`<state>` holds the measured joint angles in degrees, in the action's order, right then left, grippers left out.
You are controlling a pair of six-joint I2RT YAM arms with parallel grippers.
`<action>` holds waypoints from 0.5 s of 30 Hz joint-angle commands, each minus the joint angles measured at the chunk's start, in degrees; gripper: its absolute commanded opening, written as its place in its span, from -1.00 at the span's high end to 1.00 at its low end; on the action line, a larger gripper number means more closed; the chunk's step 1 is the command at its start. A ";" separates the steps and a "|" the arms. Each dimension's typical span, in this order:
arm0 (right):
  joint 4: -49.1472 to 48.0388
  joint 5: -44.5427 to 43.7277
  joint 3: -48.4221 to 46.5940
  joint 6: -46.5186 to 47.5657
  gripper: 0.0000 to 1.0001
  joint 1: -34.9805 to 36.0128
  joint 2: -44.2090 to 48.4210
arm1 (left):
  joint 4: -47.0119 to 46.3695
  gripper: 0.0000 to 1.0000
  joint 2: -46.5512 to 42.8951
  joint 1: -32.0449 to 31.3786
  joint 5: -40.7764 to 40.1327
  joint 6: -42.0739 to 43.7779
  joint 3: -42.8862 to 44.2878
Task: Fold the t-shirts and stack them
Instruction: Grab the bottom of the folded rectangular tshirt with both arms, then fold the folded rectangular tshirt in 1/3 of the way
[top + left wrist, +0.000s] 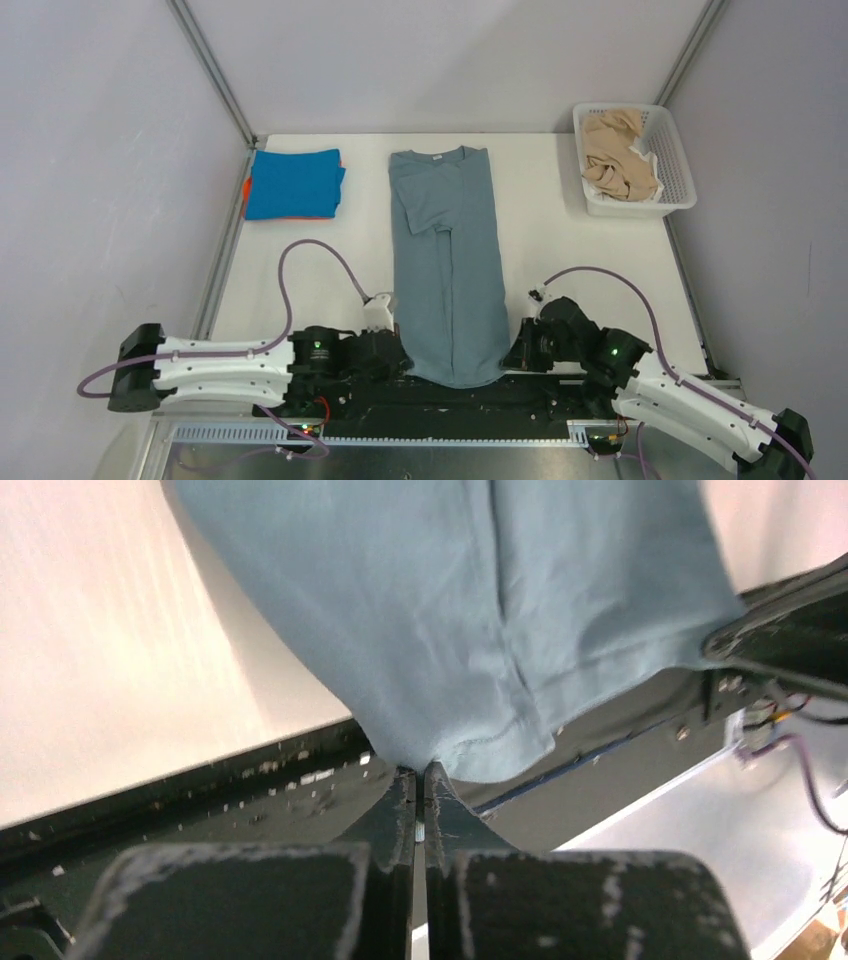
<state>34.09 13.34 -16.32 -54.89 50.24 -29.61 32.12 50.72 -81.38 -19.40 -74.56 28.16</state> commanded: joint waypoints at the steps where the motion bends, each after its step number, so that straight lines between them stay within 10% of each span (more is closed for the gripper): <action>1: -5.54 -2.75 -6.70 3.13 0.94 0.06 -4.21 | -3.10 1.00 -4.26 3.79 -7.96 8.10 2.96; 15: -25.01 -0.86 -14.01 7.06 0.98 -15.26 -17.02 | -15.55 1.00 -0.20 27.89 -0.10 25.61 7.78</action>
<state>18.17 11.53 -25.65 -50.63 38.79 -44.34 21.30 47.48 -57.84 -21.82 -56.16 30.81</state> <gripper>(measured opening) 0.066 0.014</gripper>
